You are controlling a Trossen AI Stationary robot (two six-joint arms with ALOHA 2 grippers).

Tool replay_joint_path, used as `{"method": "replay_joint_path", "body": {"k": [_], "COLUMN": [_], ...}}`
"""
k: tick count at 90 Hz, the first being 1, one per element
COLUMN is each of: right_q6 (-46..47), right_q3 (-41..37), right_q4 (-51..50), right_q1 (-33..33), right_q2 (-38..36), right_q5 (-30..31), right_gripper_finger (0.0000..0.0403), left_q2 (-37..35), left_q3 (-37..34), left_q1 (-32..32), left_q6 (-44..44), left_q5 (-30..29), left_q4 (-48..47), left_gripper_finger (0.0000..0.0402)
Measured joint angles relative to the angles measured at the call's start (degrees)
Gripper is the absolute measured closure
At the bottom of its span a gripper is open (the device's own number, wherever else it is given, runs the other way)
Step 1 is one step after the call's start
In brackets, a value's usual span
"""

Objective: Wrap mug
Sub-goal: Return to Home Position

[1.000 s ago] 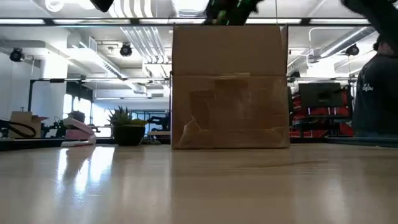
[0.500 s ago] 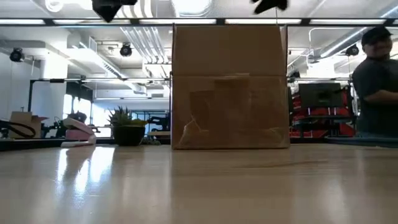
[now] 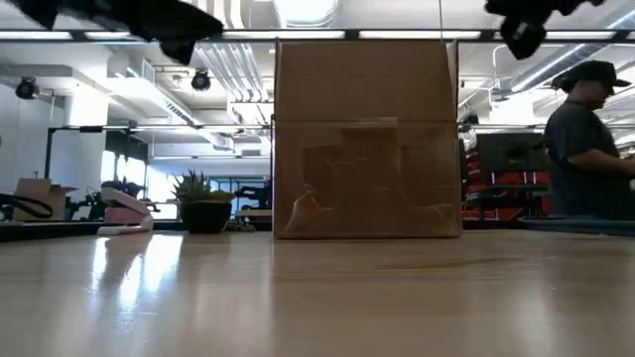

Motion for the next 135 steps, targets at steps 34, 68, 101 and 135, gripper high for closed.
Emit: {"method": "replay_joint_path", "body": {"k": [34,68,101,135], "right_q6": [0.86,-3.15,-4.90,-4.30], "right_q3": [-9.22,-14.57,-26.99,-31.01], "right_q4": [-11.61,3.53,19.88,26.75], "right_q1": [-0.68,-0.66,-0.68,-0.66], "right_q2": [-15.05,-15.14,-15.14,-15.14], "right_q5": [0.11,0.04,-4.50,-3.41], "right_gripper_finger": [0.0338,0.0320,0.0345,0.0369], "left_q2": [-5.81,-7.59,-12.15,-19.83], "left_q3": [-10.51,-24.99,-28.62,-29.27], "left_q1": [0.34,0.35,0.20,0.20], "left_q6": [-10.35,-13.97,-14.77,-14.95], "left_q5": [-5.22,2.83,3.83,3.49], "left_q4": [6.80,30.61,32.00,21.91], "left_gripper_finger": [0.0402,0.0402,0.0402,0.0402]}}
